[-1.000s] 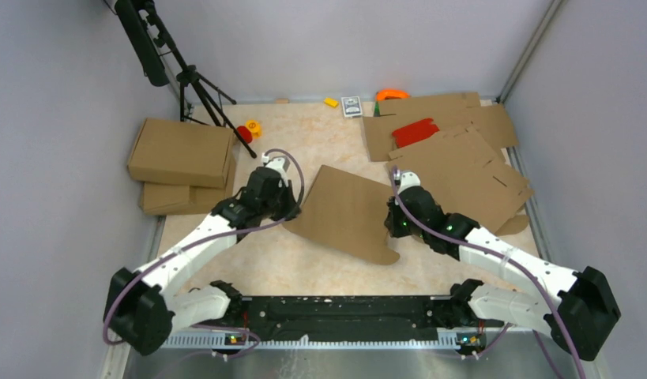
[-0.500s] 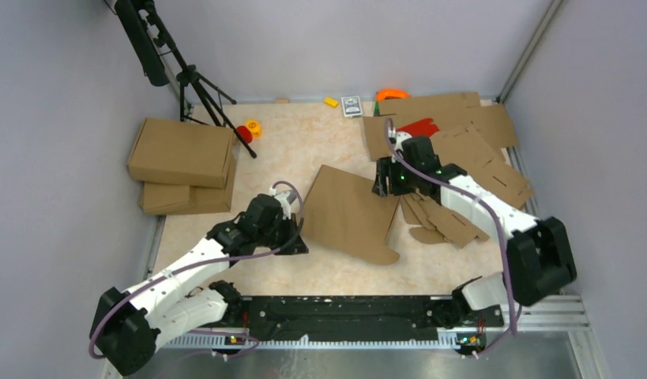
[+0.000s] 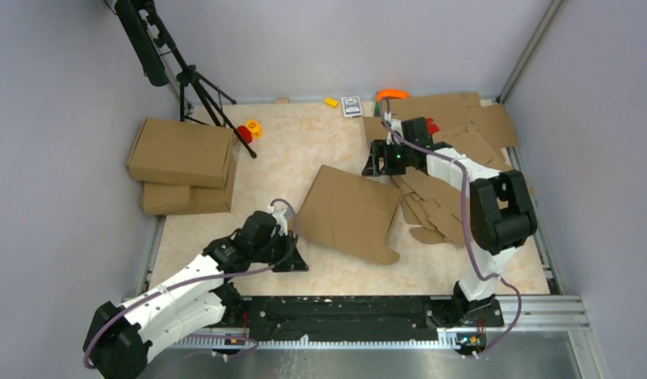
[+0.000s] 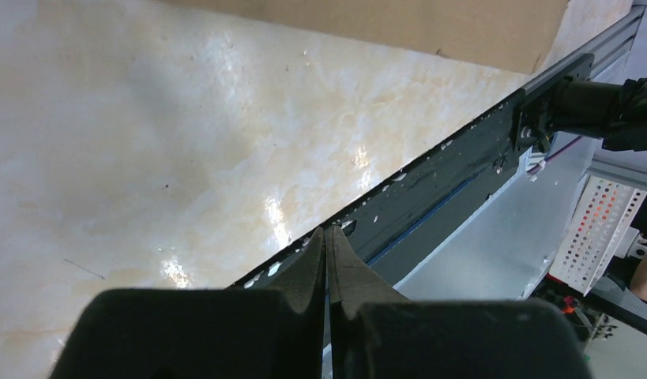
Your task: Fold the paper box
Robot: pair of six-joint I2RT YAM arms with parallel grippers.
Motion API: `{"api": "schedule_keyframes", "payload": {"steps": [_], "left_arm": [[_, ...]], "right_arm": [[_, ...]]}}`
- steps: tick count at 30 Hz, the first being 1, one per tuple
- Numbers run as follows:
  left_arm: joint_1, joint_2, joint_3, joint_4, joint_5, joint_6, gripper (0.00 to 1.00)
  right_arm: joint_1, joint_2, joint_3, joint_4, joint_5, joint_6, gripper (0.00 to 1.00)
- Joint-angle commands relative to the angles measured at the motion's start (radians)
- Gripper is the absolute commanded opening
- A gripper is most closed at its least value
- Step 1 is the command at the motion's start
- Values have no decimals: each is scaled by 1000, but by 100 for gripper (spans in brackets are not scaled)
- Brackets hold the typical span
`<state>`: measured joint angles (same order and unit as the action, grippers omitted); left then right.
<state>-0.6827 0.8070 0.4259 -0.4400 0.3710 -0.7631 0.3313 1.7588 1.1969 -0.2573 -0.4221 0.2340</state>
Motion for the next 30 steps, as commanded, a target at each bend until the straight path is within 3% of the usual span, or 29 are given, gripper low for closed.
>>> {"api": "schedule_keyframes", "payload": {"steps": [1,4,8,9,11,22,30], "left_arm": [[-3,-18,-32,81,34,-40,0],[-3,-14,-31,81,29,-34,0],[-2,-17,-19,57,-1,-34,0],[-2,-19,-16,52,-9,-32,0],[-2,-19,-12,46,-19,-26,0],[17,16,-1,73,-41,-8,0],[37,56,-71,274,-70,-41,0]], "right_arm": [[-4,93,67,27,-163,-45,69],[-6,135,52,51,-164,-41,64],[-38,176,23,124,-234,25,36],[-55,185,8,161,-274,56,33],[-84,203,-24,227,-327,100,30],[-145,330,16,212,-372,59,25],[-166,374,81,168,-382,17,24]]}}
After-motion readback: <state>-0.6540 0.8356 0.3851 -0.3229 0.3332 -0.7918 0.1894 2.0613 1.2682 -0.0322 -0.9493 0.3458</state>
